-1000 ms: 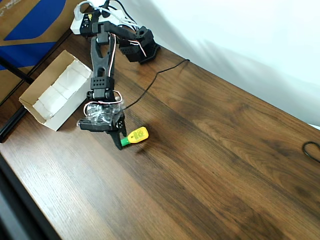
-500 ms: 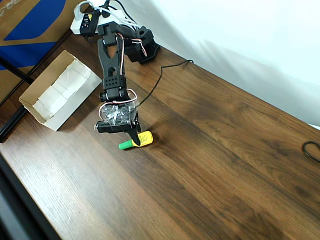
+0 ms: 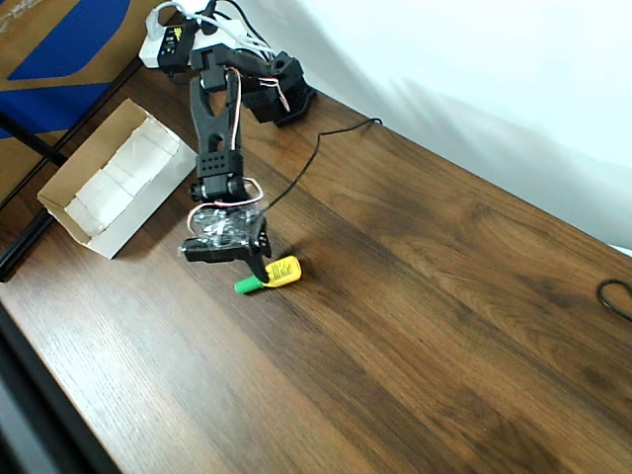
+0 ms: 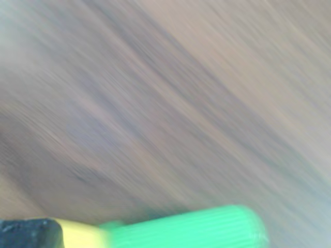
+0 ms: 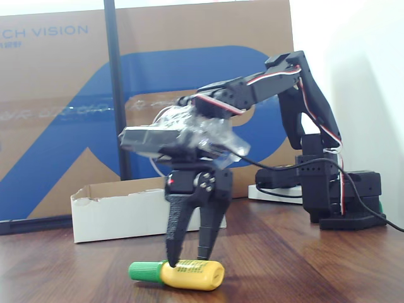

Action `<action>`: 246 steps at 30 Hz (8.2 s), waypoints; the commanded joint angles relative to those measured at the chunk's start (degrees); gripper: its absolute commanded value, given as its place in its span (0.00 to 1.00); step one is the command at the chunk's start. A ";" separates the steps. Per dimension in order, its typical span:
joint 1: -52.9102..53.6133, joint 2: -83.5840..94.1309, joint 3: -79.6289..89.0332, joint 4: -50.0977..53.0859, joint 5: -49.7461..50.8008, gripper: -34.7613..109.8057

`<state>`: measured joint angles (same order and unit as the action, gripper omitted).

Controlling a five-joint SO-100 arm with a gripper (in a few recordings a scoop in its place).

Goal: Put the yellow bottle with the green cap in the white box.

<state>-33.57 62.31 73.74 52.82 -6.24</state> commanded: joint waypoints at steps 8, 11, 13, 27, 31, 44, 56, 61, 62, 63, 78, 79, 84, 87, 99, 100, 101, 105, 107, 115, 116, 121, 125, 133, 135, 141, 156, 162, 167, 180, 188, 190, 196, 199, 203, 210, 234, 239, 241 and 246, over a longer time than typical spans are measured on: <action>1.76 4.92 -0.97 1.14 -0.79 0.25; 1.23 5.10 -1.41 1.14 -0.44 0.24; 0.70 5.19 -1.49 1.14 -0.44 0.24; 5.71 9.40 -5.54 3.87 3.69 0.35; 7.29 11.43 -4.48 4.13 3.16 0.35; 6.50 2.64 -11.87 3.69 2.11 0.36; 11.07 -2.11 -16.87 4.13 -0.62 0.36; 10.46 -2.29 -16.00 4.04 -1.49 0.36; 10.02 -2.29 -16.17 4.13 -1.67 0.36; 9.58 -2.20 -16.35 4.22 -1.67 0.37; 5.19 -4.75 -16.96 5.89 -7.47 0.37; 5.19 -4.75 -16.70 5.98 -7.73 0.37; 5.63 -4.75 -16.44 6.59 -8.09 0.37; 5.71 -4.66 -16.44 7.38 -8.35 0.37; 6.15 -5.54 -13.89 8.70 -11.43 0.37; 6.24 -5.62 -13.54 8.70 -11.78 0.37; 6.33 -5.80 -13.27 8.70 -11.78 0.37; 6.59 -6.68 -12.66 8.44 -11.60 0.37; 6.68 -6.86 -12.57 8.35 -11.43 0.37; 6.94 -6.68 -12.48 8.61 -10.99 0.24; 6.94 -6.50 -12.57 8.61 -10.90 0.24; 6.86 -5.89 -12.66 8.70 -10.99 0.24; 6.77 -5.89 -13.18 8.70 -10.55 0.25; 5.36 -2.55 -16.00 8.61 -4.83 0.33; 4.66 -2.02 -16.96 8.70 -3.78 0.33; 2.11 -1.05 -17.67 9.84 -2.72 0.34; -0.44 8.44 -8.09 9.49 0.00 0.35; -0.35 12.92 -1.32 7.03 0.53 0.35; 0.70 16.70 8.53 0.79 1.05 0.36; 1.93 21.18 16.52 -3.60 0.00 0.36; -1.32 19.95 16.88 -4.66 -0.26 0.37; -1.49 18.63 16.26 -4.92 -0.26 0.37; -2.29 18.28 17.58 -5.71 -0.35 0.37; -2.64 19.34 19.34 -6.50 -0.70 0.37; -2.90 20.39 22.06 -8.35 -1.85 0.38; -1.85 19.95 23.64 -9.76 -3.16 0.39; -1.05 21.45 27.33 -9.93 -4.04 0.33; -1.05 22.06 27.33 -9.58 -4.48 0.26; -1.05 22.32 27.33 -9.49 -4.57 0.24; -1.05 22.32 27.33 -9.40 -4.57 0.27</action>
<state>-34.01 79.54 101.87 42.89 -9.76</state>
